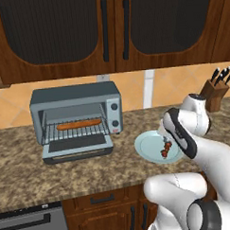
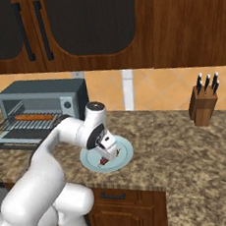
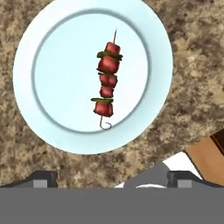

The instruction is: Pick up the kebab skewer and baguette bread, and place them inside the toaster oven. Close the toaster oven door and start by setting the timer.

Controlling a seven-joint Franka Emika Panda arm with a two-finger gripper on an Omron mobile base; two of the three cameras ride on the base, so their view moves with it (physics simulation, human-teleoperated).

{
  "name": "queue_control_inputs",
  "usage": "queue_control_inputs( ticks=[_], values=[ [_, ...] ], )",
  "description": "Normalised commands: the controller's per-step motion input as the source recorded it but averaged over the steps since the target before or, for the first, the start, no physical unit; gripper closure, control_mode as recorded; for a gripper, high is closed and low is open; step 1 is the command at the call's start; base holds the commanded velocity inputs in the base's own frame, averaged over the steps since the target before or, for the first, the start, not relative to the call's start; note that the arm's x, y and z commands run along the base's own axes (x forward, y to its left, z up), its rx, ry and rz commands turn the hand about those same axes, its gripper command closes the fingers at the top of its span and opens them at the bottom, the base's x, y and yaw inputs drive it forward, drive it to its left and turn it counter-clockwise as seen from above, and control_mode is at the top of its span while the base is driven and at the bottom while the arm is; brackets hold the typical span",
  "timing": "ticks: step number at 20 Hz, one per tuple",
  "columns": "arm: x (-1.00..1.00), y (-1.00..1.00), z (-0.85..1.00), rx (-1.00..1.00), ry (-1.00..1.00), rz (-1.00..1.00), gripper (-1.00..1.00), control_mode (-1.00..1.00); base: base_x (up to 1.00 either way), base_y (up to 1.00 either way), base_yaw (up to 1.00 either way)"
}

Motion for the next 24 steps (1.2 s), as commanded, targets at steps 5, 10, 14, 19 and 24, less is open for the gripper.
queue_control_inputs(
  ticks=[5,10,14,19,24],
  values=[
    [0.31,0.0,-0.5,-0.1,0.25,0.11,-1.0,-1.0,0.0,0.0,0.0],
    [0.25,-0.23,-0.28,-0.05,0.2,0.08,-1.0,-1.0,0.0,0.0,0.0],
    [0.14,-0.07,-0.28,0.0,0.08,0.03,-1.0,-1.0,0.0,0.0,0.0],
    [0.24,0.0,-0.11,0.02,0.01,0.0,-1.0,-1.0,0.0,0.0,0.0],
    [0.01,0.0,-0.15,0.05,0.0,0.0,-1.0,-1.0,0.0,0.0,0.0]
  ],
)
